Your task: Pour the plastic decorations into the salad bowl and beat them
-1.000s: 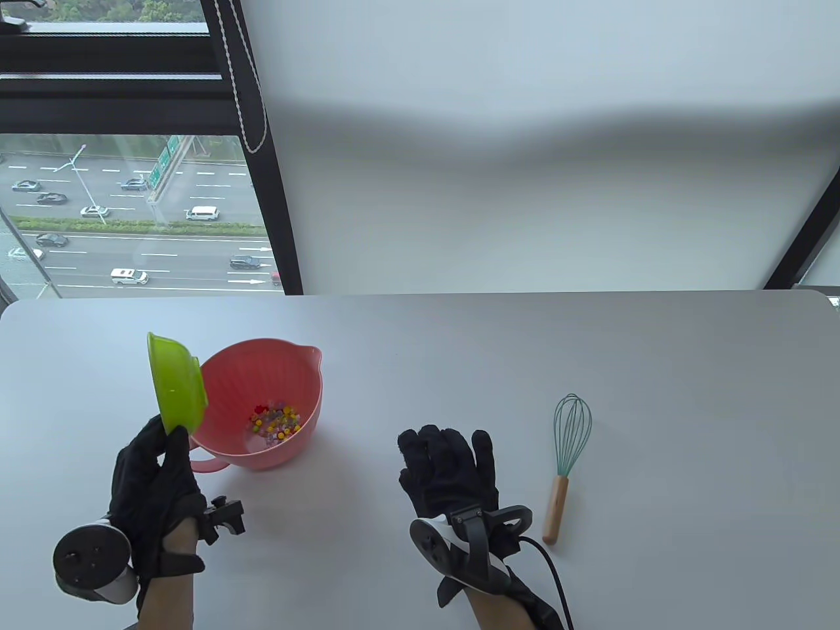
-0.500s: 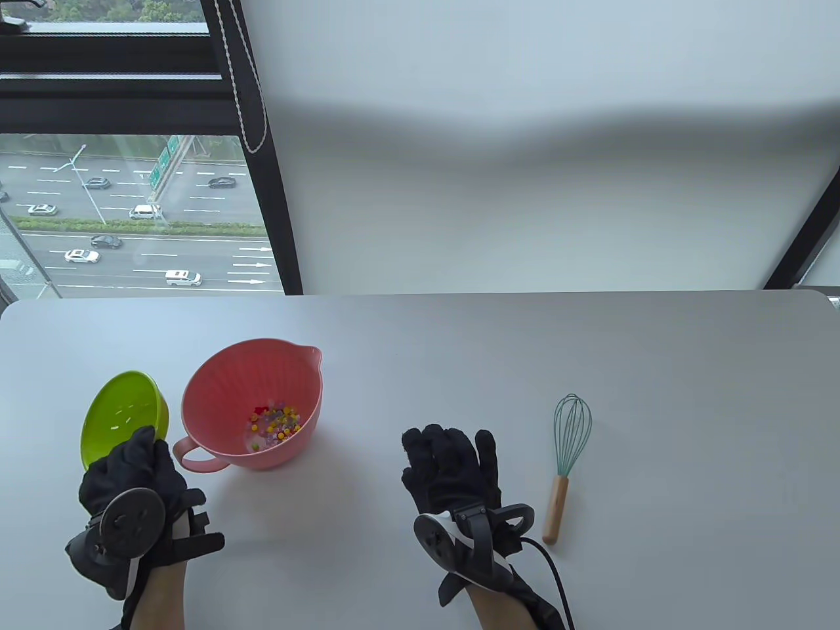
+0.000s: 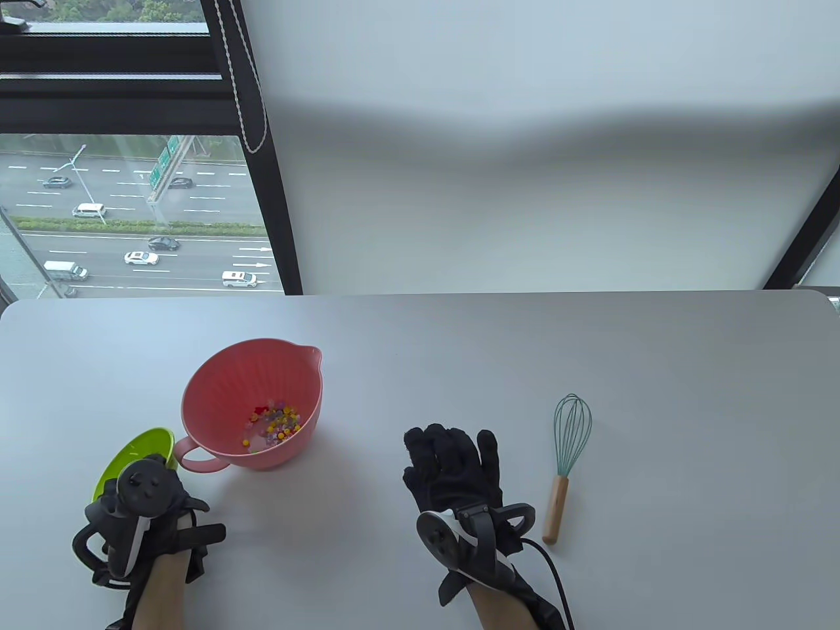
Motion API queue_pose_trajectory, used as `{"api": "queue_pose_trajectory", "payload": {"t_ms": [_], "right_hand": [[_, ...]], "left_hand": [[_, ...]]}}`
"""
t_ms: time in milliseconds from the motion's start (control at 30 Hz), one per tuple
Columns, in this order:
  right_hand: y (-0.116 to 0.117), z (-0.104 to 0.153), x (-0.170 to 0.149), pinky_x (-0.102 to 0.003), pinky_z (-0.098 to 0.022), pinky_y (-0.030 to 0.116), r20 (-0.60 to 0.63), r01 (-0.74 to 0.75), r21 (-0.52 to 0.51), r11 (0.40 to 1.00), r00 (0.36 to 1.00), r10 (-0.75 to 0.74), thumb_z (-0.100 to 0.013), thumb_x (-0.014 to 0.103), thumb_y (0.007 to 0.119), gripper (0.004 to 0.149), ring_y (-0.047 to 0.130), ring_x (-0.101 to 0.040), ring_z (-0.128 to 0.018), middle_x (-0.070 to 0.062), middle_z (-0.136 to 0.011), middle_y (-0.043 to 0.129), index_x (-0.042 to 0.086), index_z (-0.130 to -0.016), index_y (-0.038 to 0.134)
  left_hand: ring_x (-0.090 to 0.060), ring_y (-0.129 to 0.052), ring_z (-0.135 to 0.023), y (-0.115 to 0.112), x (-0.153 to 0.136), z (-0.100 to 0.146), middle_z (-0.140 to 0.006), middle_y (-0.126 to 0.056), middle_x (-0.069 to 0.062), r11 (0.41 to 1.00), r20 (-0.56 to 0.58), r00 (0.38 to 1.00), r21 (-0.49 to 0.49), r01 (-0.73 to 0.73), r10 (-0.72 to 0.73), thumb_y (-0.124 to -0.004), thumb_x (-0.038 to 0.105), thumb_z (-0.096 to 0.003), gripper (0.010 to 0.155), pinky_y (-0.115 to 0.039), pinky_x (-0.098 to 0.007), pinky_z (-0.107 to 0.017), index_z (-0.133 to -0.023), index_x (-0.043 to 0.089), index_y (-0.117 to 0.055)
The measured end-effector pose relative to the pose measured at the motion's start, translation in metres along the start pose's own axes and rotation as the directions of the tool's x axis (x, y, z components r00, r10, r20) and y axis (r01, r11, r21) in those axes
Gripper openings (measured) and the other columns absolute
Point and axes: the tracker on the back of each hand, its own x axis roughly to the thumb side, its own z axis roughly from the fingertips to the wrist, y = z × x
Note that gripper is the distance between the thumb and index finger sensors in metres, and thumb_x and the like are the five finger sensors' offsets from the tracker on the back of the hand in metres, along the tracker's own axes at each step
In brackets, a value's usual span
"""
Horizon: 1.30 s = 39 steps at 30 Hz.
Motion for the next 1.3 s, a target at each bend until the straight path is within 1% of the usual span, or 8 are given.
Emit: {"api": "queue_pose_trajectory", "payload": {"t_ms": [333, 567, 800, 967, 1100, 1167, 1267, 1300], "right_hand": [[0.001, 0.0, -0.002, -0.056, -0.079, 0.032, -0.007, 0.008, 0.019, 1.0, 1.0, -0.008, -0.054, 0.058, 0.072, 0.064, 0.064, -0.024, -0.099, 0.01, -0.113, 0.055, 0.04, -0.109, 0.045], [0.002, 0.0, -0.003, -0.056, -0.079, 0.032, -0.013, 0.015, 0.029, 0.999, 1.0, -0.015, -0.054, 0.059, 0.071, 0.063, 0.064, -0.024, -0.099, 0.01, -0.112, 0.055, 0.04, -0.109, 0.046], [0.002, -0.001, -0.004, -0.056, -0.079, 0.032, -0.017, 0.009, 0.037, 0.999, 1.0, -0.009, -0.054, 0.06, 0.071, 0.063, 0.064, -0.024, -0.099, 0.01, -0.112, 0.056, 0.04, -0.109, 0.047], [0.002, -0.001, -0.003, -0.056, -0.079, 0.032, -0.013, 0.006, 0.042, 0.999, 1.0, -0.005, -0.054, 0.06, 0.071, 0.063, 0.064, -0.024, -0.099, 0.01, -0.112, 0.056, 0.04, -0.109, 0.047], [0.003, -0.001, -0.003, -0.056, -0.079, 0.032, -0.015, 0.006, 0.045, 0.999, 1.0, -0.006, -0.054, 0.06, 0.071, 0.063, 0.064, -0.024, -0.099, 0.01, -0.112, 0.056, 0.04, -0.109, 0.047], [0.003, -0.001, -0.003, -0.057, -0.079, 0.032, -0.014, 0.007, 0.047, 0.999, 1.0, -0.006, -0.054, 0.06, 0.071, 0.064, 0.063, -0.024, -0.099, 0.01, -0.113, 0.055, 0.04, -0.109, 0.046], [0.003, -0.001, -0.003, -0.057, -0.079, 0.031, -0.012, 0.009, 0.049, 0.999, 1.0, -0.009, -0.054, 0.06, 0.07, 0.064, 0.063, -0.025, -0.1, 0.009, -0.113, 0.055, 0.04, -0.109, 0.046], [0.003, -0.001, -0.002, -0.057, -0.079, 0.031, -0.01, 0.007, 0.048, 0.999, 1.0, -0.006, -0.054, 0.061, 0.07, 0.064, 0.062, -0.025, -0.1, 0.009, -0.113, 0.055, 0.04, -0.109, 0.046]], "left_hand": [[-0.038, -0.086, -0.074, -0.023, 0.001, -0.005, -0.082, -0.089, -0.011, 0.969, -0.004, 1.0, -0.247, 0.009, -0.01, -0.087, 0.037, -0.0513, 0.046, -0.059, -0.062, -0.067, -0.09, 0.012, -0.086], [-0.038, -0.086, -0.075, -0.027, -0.003, -0.007, -0.082, -0.09, -0.011, 0.959, -0.009, 0.999, -0.282, -0.04, 0.039, -0.085, 0.043, -0.0523, 0.049, -0.059, -0.062, -0.068, -0.09, 0.012, -0.087], [-0.04, -0.083, -0.079, -0.009, -0.001, -0.007, -0.087, -0.086, -0.011, 0.946, 0.0, 0.994, -0.307, -0.107, 0.112, -0.081, 0.039, -0.054, 0.045, -0.057, -0.062, -0.069, -0.09, 0.013, -0.084], [-0.038, -0.086, -0.074, 0.015, 0.0, 0.001, -0.081, -0.09, -0.01, 0.969, 0.024, 0.988, -0.198, -0.147, 0.154, -0.077, 0.042, -0.0554, 0.042, -0.059, -0.061, -0.068, -0.086, 0.015, -0.088], [-0.036, -0.087, -0.071, 0.029, 0.006, 0.008, -0.075, -0.092, -0.007, 0.97, 0.106, 0.964, -0.047, -0.24, 0.244, -0.075, 0.045, -0.0569, 0.042, -0.059, -0.06, -0.068, -0.082, 0.016, -0.09], [-0.036, -0.087, -0.071, 0.029, 0.012, 0.013, -0.075, -0.092, -0.008, 0.952, 0.175, 0.945, 0.084, -0.295, 0.277, -0.074, 0.047, -0.0566, 0.043, -0.059, -0.06, -0.068, -0.082, 0.016, -0.091], [-0.039, -0.083, -0.077, 0.028, 0.02, 0.018, -0.083, -0.088, -0.01, 0.906, 0.261, 0.924, 0.25, -0.343, 0.278, -0.074, 0.05, -0.0561, 0.049, -0.055, -0.062, -0.07, -0.089, 0.015, -0.086], [-0.039, -0.08, -0.081, 0.027, 0.023, 0.017, -0.088, -0.084, -0.01, 0.903, 0.275, 0.925, 0.267, -0.336, 0.263, -0.074, 0.051, -0.0566, 0.051, -0.053, -0.062, -0.071, -0.093, 0.018, -0.082]]}}
